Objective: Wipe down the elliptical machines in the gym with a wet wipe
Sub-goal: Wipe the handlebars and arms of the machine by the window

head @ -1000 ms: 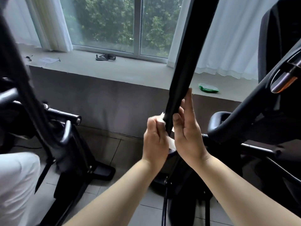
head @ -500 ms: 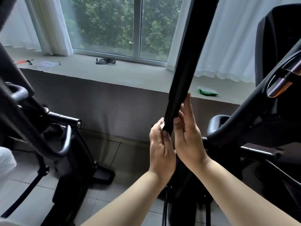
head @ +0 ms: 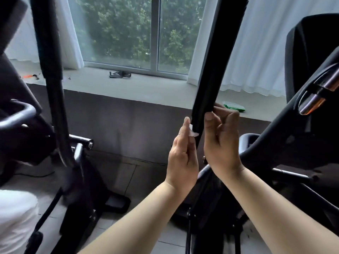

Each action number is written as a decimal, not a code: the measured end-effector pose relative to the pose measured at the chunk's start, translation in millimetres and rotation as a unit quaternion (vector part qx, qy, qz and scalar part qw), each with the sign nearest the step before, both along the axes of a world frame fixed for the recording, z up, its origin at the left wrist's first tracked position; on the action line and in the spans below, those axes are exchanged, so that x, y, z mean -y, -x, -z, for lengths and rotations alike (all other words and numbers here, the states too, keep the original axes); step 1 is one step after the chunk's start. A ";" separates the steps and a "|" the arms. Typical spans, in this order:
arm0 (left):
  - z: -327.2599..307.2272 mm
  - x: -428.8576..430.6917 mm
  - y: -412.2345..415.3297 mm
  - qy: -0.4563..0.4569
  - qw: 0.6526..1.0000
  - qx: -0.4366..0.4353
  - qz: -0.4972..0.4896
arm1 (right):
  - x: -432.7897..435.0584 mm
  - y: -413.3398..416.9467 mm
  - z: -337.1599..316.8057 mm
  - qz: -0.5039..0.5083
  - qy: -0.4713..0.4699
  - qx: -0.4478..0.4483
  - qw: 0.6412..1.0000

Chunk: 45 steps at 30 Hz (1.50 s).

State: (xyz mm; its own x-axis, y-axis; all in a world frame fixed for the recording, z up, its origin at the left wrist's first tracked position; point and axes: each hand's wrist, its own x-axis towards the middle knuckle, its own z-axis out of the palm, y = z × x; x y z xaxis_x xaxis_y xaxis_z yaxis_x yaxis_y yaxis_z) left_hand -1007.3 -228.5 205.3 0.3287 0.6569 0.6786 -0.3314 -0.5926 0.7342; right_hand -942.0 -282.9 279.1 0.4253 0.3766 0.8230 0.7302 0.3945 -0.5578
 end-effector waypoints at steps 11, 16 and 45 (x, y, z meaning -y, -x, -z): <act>28.6 16.0 2.2 0.002 0.998 -0.046 -0.034 | -1.3 -2.4 1.5 0.010 0.025 -0.027 0.999; 10.9 14.6 3.7 0.033 0.997 -0.067 -0.008 | -0.1 2.1 4.1 0.044 0.040 -0.025 0.998; 47.0 21.2 22.9 0.204 0.971 -0.091 0.084 | 7.0 9.5 57.6 0.088 0.141 -0.019 0.986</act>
